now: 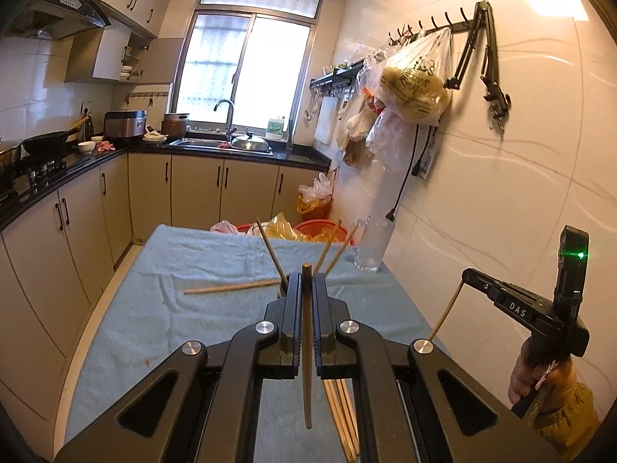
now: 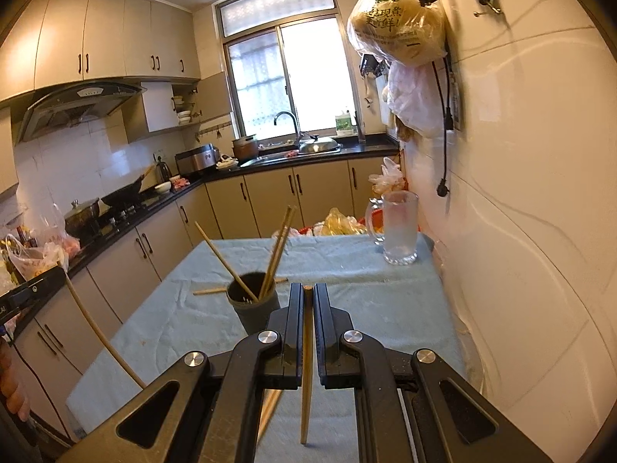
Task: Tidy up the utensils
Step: 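Lift the chopstick upright with the left gripper toward the holder, then lower the chopstick into the black holder and open the left gripper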
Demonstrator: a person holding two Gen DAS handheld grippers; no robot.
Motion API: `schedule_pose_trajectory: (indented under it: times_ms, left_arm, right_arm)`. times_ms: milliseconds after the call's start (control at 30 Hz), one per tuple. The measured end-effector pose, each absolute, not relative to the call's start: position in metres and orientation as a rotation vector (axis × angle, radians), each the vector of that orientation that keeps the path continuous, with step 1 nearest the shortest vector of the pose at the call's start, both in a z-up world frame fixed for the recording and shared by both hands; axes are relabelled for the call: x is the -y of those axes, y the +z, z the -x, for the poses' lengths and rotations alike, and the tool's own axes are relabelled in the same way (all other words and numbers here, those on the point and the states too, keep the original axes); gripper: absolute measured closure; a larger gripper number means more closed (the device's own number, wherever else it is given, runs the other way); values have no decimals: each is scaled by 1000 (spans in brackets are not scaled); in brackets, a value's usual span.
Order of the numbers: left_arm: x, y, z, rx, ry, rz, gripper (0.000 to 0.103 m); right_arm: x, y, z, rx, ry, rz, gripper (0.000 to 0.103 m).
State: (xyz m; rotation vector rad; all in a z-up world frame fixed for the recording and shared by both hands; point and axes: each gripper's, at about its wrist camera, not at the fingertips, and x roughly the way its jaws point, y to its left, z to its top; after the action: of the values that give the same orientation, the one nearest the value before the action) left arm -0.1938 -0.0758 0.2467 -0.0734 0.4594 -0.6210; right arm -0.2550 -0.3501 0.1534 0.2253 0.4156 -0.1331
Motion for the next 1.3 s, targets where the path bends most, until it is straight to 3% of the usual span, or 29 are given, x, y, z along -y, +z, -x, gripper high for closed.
schedule_pose_trajectory:
  times_ms: [567,933,1233,1300]
  left_arm:
    - [149,305,81,-359,-546,77,99]
    - [186,242,5,-539,-523,93,99]
    - [180,220,-1,-602,-516,115,98]
    - [174,224,4,-602,-522,124,94]
  right_arm:
    - [372,223,147,-200,-34,-393,98]
    - [378,167,80,-338,-78,-399,97]
    - [377,130,61,-434,-72,-394,97]
    - [377,131,61,-439,-64,-391,89]
